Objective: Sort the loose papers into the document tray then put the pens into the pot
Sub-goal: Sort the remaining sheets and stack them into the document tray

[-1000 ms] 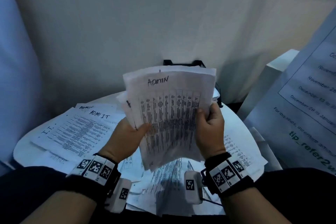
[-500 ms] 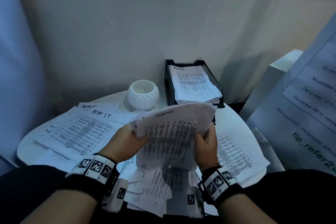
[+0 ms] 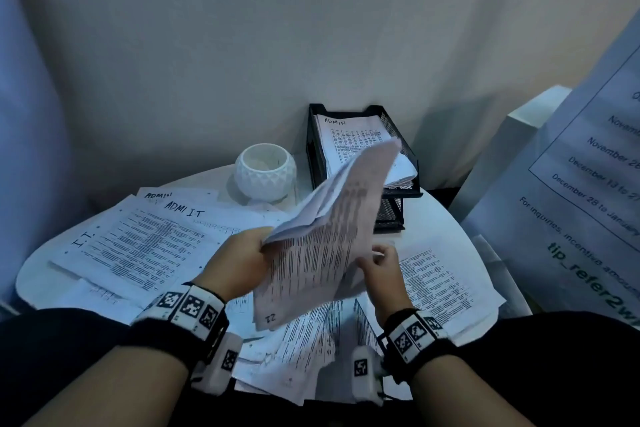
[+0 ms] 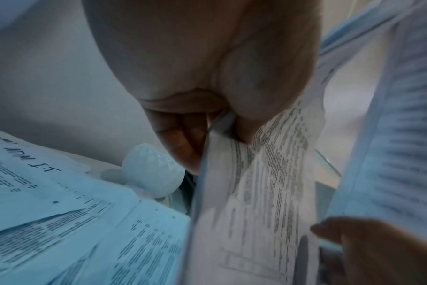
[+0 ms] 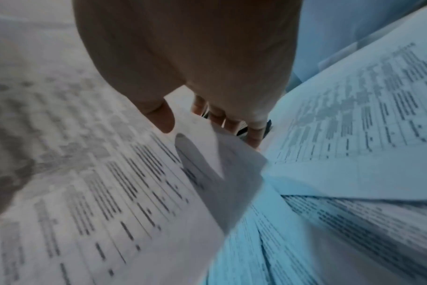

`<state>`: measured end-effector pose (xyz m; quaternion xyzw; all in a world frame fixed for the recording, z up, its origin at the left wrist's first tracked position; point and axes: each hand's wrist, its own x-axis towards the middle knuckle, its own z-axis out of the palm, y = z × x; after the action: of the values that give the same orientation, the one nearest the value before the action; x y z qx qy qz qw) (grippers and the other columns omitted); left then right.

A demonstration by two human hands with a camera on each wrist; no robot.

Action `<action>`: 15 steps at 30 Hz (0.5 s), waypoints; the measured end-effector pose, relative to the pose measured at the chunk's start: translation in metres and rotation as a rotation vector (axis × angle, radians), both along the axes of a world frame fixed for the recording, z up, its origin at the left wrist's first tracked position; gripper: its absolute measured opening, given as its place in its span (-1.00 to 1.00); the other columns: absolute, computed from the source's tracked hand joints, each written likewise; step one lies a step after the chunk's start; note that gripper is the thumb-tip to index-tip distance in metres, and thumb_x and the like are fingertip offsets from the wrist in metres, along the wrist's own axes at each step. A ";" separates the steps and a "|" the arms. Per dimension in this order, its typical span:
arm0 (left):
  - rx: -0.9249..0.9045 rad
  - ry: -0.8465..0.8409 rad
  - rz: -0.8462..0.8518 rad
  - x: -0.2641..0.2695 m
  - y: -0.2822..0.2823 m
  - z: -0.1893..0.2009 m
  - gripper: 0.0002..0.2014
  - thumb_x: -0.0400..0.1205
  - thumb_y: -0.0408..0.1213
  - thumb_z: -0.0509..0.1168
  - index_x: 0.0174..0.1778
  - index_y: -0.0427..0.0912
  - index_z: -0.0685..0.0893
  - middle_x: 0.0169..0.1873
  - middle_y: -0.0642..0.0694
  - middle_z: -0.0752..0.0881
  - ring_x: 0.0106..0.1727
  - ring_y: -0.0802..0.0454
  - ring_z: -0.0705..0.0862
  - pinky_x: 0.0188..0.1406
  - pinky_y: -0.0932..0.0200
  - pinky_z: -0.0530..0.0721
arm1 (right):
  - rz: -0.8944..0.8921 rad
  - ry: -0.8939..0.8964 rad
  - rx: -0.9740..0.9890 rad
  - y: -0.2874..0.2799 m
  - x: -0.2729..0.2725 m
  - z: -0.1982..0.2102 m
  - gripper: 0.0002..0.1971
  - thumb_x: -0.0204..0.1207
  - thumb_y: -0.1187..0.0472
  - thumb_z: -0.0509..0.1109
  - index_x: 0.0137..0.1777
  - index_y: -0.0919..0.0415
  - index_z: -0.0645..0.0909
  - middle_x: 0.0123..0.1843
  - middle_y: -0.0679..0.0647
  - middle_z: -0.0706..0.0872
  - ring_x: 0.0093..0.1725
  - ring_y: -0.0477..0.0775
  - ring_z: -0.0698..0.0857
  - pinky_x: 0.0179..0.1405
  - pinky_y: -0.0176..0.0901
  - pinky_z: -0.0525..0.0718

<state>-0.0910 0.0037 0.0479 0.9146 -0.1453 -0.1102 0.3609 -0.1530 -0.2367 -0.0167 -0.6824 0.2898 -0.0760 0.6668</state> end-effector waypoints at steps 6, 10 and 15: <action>-0.419 0.145 0.184 0.010 0.008 0.005 -0.70 0.82 -0.05 0.24 0.04 -0.16 0.79 -0.07 -0.15 0.89 -0.05 -0.21 0.87 0.08 -0.32 0.82 | -0.025 0.036 0.492 0.003 0.002 -0.002 -0.56 0.64 0.18 0.46 0.45 0.19 0.41 0.33 0.24 0.71 0.21 0.30 0.74 0.05 0.20 0.75; -0.493 0.195 0.255 0.011 0.003 0.007 -0.72 0.83 -0.04 0.22 0.14 -0.13 0.75 0.00 -0.15 0.87 0.03 -0.18 0.85 0.14 -0.29 0.81 | 0.097 0.053 0.531 0.024 0.006 0.004 -0.85 0.68 0.28 0.34 0.18 0.32 0.54 0.00 0.22 0.77 -0.17 0.18 0.70 -0.43 -0.07 0.47; -0.364 0.122 0.119 0.004 0.003 0.022 -0.81 0.80 0.03 0.25 0.16 0.02 0.64 -0.12 0.08 0.81 -0.22 0.11 0.81 -0.25 0.20 0.73 | 0.126 0.090 0.400 0.031 0.018 0.002 -0.85 0.74 0.35 0.26 0.18 0.46 0.50 -0.14 0.39 0.68 -0.42 0.12 0.53 -0.53 -0.14 0.38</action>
<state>-0.0875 0.0063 0.0703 0.8329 -0.0863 -0.1156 0.5344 -0.1349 -0.2060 -0.0152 -0.5560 0.2854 0.0554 0.7787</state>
